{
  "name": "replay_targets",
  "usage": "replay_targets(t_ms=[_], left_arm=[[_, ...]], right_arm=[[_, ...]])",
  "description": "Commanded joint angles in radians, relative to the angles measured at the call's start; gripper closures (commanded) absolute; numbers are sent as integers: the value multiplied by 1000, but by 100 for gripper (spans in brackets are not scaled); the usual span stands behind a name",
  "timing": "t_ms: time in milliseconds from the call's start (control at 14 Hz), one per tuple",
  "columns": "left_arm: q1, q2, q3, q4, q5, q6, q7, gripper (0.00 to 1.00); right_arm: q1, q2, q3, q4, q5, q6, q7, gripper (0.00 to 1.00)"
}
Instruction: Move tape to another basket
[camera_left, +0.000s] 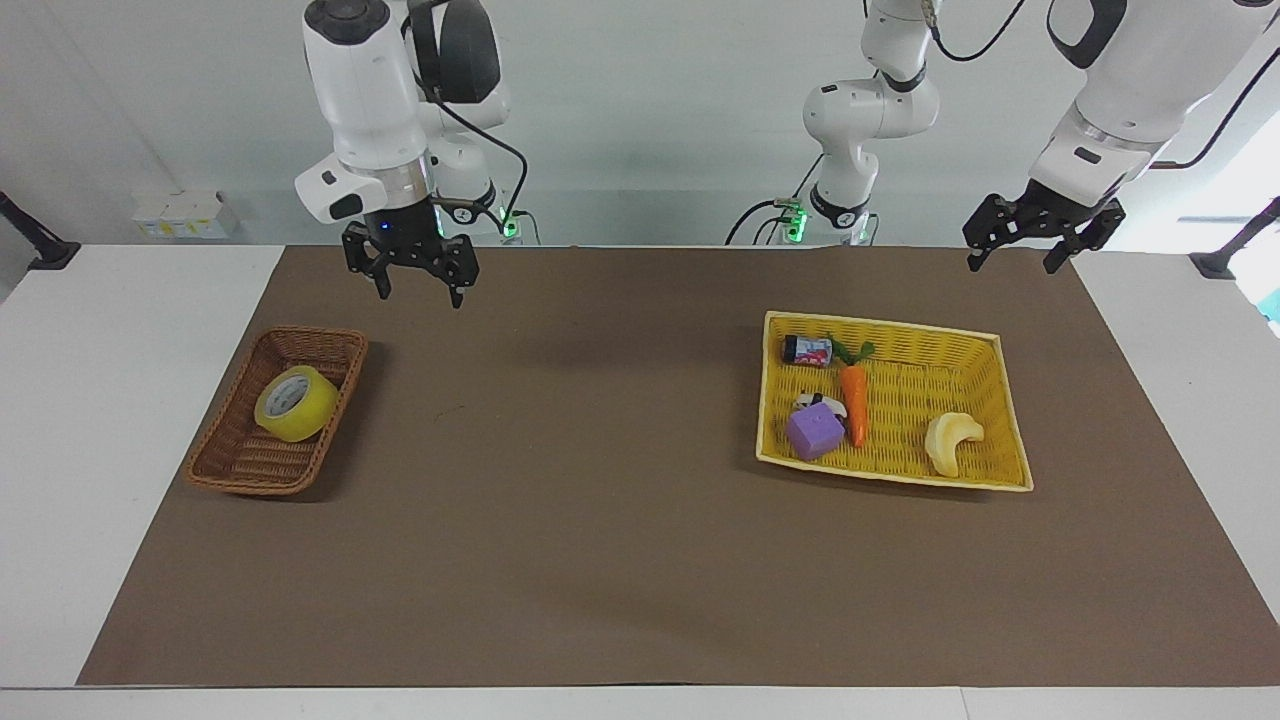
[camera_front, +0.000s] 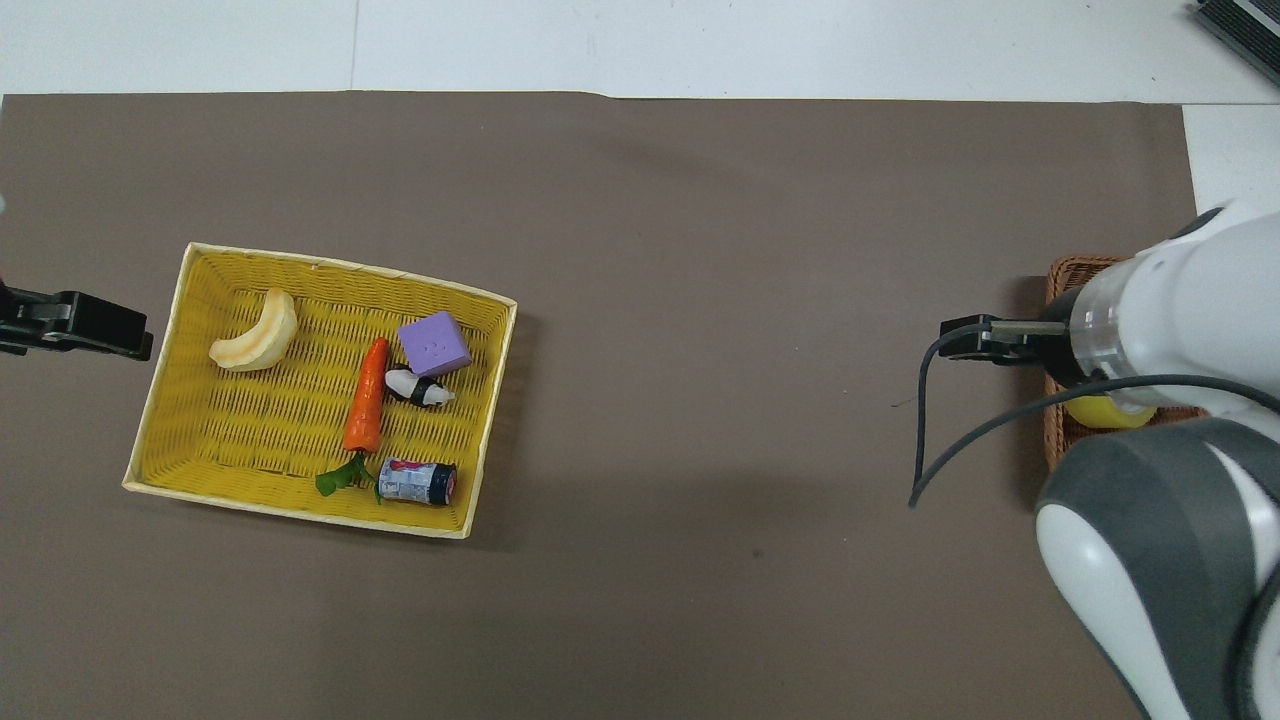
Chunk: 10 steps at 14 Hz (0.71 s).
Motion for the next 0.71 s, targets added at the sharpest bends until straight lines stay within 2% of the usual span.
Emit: replay_targets(t_ms=[0,286,429,643], left_arm=[[10,-6,-6,3,17,4,9,0],[10,-6,-6,3,17,4,9,0],[10,-7,-6,2,17,4,9,0],[10,-6,-6,2,17,4,9,0]], right_arm=[[-24,27,-10,147,27,-117,-5,0],[-29,19,-64,249,46,-239,-34,0],[-27,11,-105,240,70,-239,-74,0],[-33,-2,-110,186,69,-237,-120,0]])
